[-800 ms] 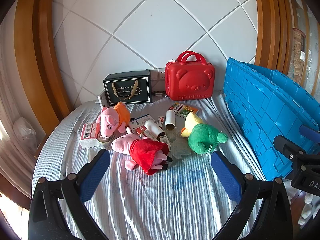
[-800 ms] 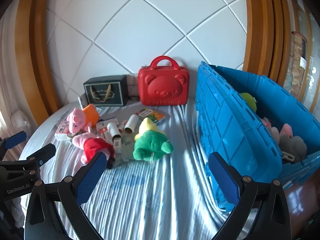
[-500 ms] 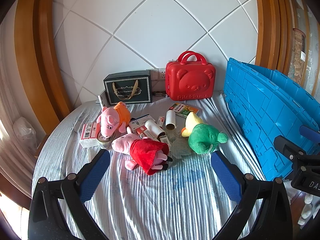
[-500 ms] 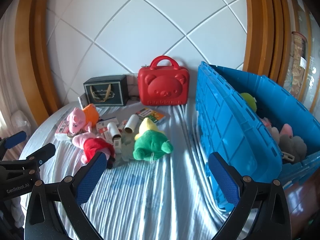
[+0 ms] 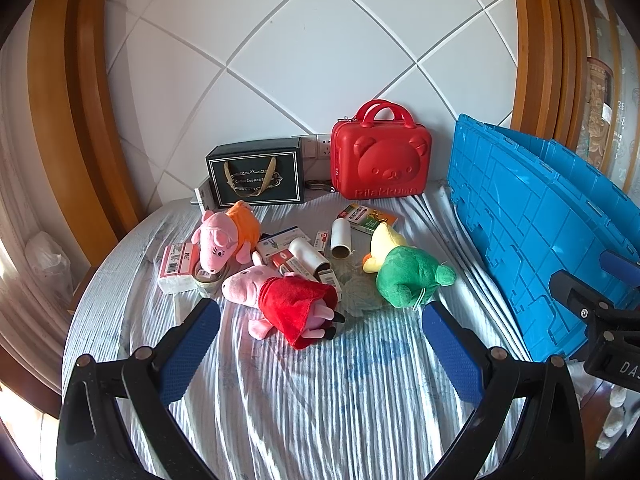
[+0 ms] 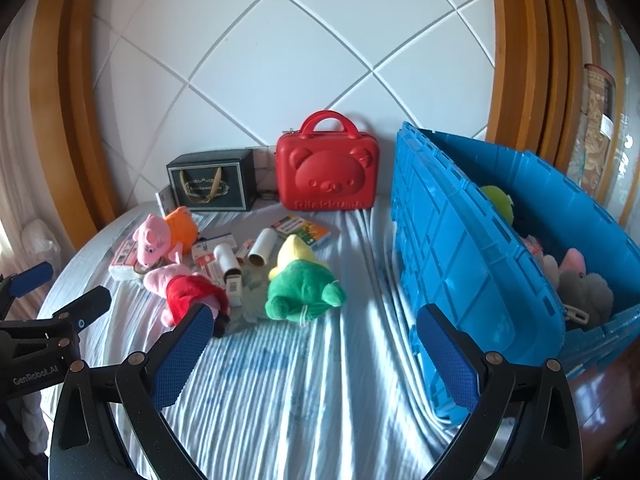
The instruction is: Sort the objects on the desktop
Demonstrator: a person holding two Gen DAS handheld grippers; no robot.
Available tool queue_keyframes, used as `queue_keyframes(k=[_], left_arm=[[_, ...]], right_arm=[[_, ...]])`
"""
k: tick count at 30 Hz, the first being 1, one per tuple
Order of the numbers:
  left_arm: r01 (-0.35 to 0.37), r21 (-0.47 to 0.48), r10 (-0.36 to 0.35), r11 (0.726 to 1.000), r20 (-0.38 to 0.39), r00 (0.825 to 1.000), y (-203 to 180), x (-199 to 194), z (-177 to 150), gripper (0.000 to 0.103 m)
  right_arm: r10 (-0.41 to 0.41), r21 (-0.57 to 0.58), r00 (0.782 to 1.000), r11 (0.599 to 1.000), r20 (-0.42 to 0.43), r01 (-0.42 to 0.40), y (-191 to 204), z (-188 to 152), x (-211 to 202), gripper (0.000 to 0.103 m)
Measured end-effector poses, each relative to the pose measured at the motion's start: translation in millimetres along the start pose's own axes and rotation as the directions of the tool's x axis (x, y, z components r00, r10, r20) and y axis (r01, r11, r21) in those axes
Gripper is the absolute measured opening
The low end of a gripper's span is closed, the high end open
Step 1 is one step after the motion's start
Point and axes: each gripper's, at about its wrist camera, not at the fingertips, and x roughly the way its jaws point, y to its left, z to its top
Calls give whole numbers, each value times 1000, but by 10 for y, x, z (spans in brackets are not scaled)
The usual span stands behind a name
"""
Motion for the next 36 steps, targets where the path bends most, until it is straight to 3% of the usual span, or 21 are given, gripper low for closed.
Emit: queue_keyframes(k=[21,36], left_arm=[[-9,-21,9,1000,-39,999,90,231,28,102],[-143,-116,119,983,-197,973,600,804,-242,102]], right_arm=[[2,1,1000,1000,-31,-2,-16,105,184,103],[50,-15,989,999,-137,-53,43,87,769,103]])
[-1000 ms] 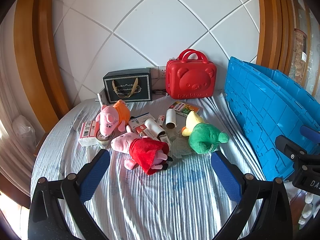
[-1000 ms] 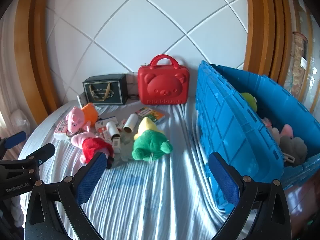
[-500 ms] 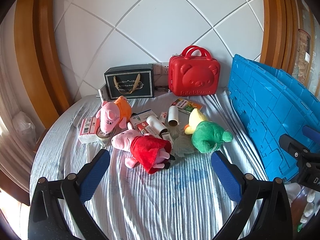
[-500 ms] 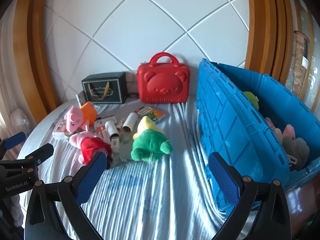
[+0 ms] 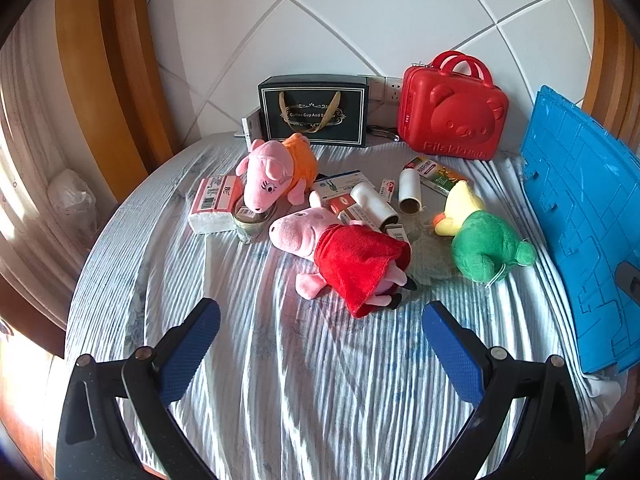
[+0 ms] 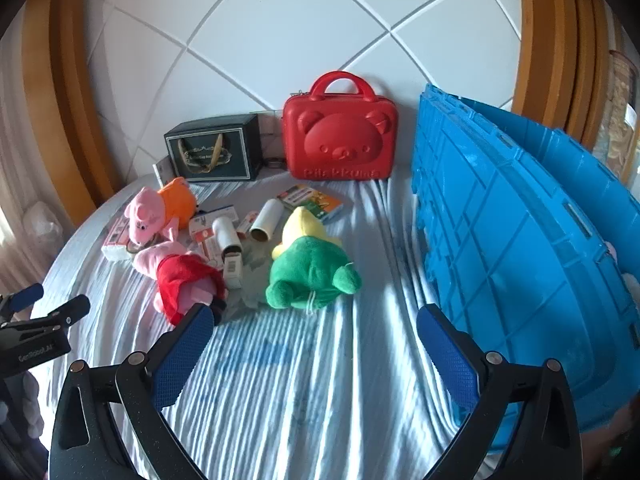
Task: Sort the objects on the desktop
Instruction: 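Move both tools down toward the Peppa Pig plush in red dress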
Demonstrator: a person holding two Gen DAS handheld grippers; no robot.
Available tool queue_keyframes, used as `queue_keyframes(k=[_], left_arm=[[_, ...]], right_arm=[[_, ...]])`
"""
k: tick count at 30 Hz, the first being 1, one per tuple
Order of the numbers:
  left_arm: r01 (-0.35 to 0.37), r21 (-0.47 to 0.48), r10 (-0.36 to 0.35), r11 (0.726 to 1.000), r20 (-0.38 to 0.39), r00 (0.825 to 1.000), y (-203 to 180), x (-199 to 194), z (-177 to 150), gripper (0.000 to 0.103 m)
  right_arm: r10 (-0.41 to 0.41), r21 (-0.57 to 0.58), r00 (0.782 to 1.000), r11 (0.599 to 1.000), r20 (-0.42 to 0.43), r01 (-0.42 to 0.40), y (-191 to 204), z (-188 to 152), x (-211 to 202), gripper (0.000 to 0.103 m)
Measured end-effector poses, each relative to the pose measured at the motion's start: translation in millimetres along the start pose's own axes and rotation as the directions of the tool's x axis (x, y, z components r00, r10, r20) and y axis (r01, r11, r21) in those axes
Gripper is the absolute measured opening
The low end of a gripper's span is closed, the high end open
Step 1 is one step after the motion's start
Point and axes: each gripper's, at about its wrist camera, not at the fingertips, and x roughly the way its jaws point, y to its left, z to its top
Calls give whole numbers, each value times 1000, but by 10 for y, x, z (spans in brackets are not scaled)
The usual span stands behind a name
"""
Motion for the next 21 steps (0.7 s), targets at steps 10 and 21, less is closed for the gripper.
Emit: queue_keyframes(k=[10,21], left_arm=[[-1,-5,1,1000,-53,999,53,348,122,102],[52,135,-17,989,-250,968,547,1500,99,102]], right_arm=[[25,-29,998,999,-53,-26,18,163,415,103],[69,94,978,994,-199,-51,318,108,1111,103]])
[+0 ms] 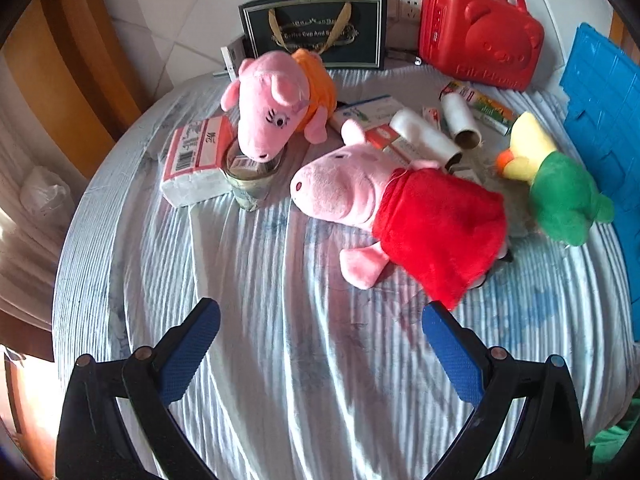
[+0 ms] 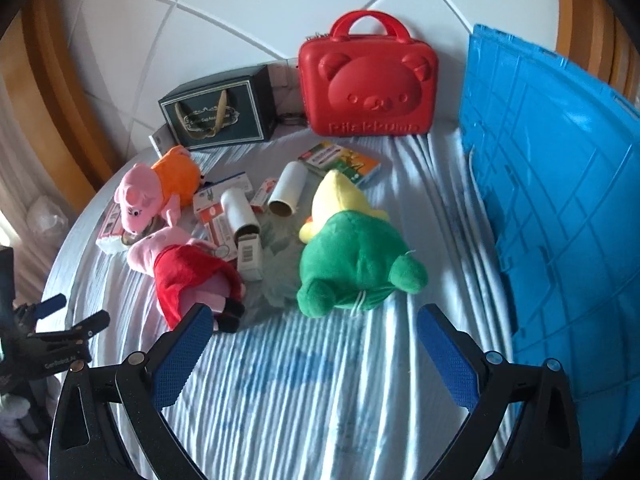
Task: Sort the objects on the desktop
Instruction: 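Move both tools down toward the Peppa Pig plush in red dress, then close the left tool on Peppa's head while the right tool grips her red dress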
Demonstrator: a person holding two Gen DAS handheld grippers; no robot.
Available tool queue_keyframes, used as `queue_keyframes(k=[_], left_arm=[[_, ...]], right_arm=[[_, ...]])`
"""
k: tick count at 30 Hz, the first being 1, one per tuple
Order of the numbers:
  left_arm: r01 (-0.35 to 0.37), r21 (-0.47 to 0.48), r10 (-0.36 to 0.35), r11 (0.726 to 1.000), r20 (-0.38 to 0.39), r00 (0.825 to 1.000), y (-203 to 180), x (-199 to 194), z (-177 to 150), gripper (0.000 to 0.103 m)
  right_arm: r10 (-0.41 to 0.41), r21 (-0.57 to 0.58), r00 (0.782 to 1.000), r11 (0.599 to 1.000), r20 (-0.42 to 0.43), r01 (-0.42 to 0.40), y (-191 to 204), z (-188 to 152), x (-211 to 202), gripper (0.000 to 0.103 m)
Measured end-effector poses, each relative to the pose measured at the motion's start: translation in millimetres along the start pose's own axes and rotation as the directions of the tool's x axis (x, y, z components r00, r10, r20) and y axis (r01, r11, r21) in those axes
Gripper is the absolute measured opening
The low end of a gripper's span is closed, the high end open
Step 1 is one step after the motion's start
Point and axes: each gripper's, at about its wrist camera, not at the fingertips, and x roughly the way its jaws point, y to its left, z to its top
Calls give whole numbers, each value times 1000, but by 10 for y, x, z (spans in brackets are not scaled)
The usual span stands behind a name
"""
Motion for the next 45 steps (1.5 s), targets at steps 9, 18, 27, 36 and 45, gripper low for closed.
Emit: queue_keyframes(k=[9,18,27,36,45], left_arm=[[80,-25,-83,997,-235,968,201,840,-161,102],[164,159,-178,974,80,981,256,247,540,99],[253,526,-274,812,-40,961,-9,681,731,99],[343,573,-344,744,-111,932,-108,966,711,99],[399,567,-409,721,-116,905,-180,958,728,79]], right_arm=[[52,67,992,997,-116,-44,176,-198,436,103],[23,57,979,998,-201,-11,468,-154,847,103],[49,281,985,960,-168,0,976,-188,1140,103],[44,305,981,952,-190,17,1332,-167,1576,103],[71,292,976,956,-204,-9,1244,-199,1776,81]])
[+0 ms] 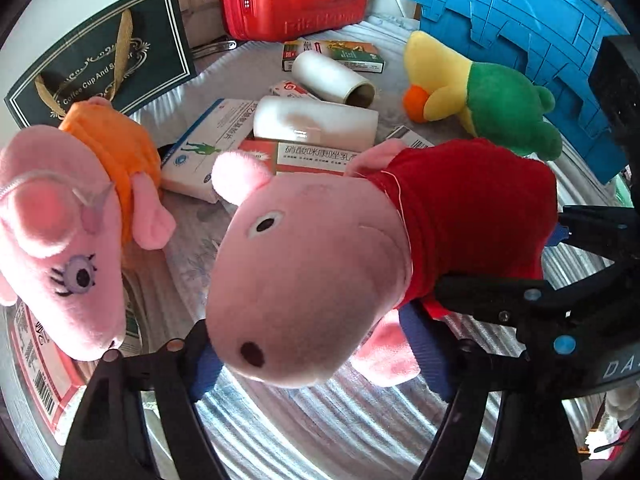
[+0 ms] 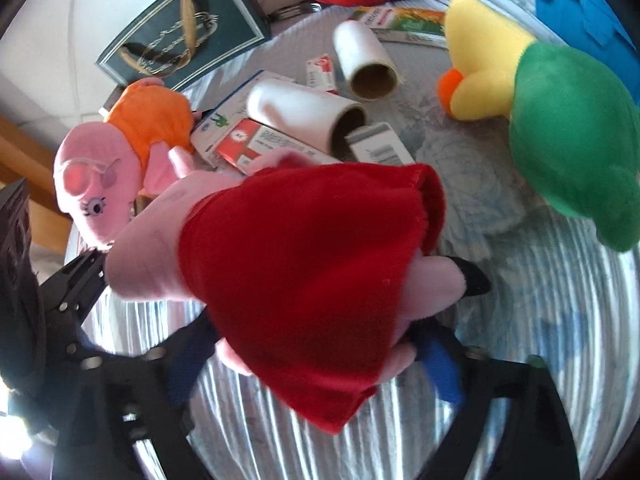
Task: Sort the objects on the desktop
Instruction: 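Close the left tool on Peppa's head while the right tool grips her red dress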
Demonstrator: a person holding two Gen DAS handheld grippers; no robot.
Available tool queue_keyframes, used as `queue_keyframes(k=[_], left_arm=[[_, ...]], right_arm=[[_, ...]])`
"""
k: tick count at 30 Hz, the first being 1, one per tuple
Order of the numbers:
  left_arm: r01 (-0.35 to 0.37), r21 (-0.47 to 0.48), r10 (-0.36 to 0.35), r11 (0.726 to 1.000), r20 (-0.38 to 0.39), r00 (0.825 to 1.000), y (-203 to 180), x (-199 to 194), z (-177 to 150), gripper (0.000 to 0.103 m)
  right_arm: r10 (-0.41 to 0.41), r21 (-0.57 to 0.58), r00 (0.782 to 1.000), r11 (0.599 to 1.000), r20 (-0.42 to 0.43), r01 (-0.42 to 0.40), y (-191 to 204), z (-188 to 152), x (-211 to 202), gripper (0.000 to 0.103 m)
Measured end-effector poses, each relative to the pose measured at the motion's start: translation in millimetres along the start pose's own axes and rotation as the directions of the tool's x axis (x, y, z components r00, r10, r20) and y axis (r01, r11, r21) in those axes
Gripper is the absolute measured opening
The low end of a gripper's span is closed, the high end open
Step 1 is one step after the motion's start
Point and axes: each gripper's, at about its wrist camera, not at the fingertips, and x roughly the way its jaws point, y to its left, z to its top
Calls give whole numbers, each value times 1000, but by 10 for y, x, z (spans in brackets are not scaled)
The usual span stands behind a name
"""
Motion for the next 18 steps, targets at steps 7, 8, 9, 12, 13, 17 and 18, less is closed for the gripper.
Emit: queue_keyframes(k=[7,8,9,12,13,17,18], left_arm=[[-32,19,30,999,111,993,-258,-534,89,79],[-37,17,34,999,131,991,-307,-645,105,79],[-46,16,43,999,149,988,-361,-742,135,79],[-75,13,70,997,204,976,-580,-1029,264,79],[-83,13,78,996,223,972,-662,-1119,330,79],[-114,7,107,993,303,947,-1072,-1467,613,79],[-122,2,115,992,322,940,-1181,-1541,697,79]], right_arm=[[5,-68,997,998,76,0,6,-131,-486,79],[-96,145,972,987,214,66,21,-162,-573,79],[-98,132,968,989,231,68,32,-202,-681,79],[-94,93,958,993,273,71,36,-233,-1023,79],[-92,81,953,994,288,71,16,-237,-1160,79],[-91,36,931,996,353,84,-137,-261,-1704,79],[-87,22,925,996,370,85,-215,-264,-1878,79]])
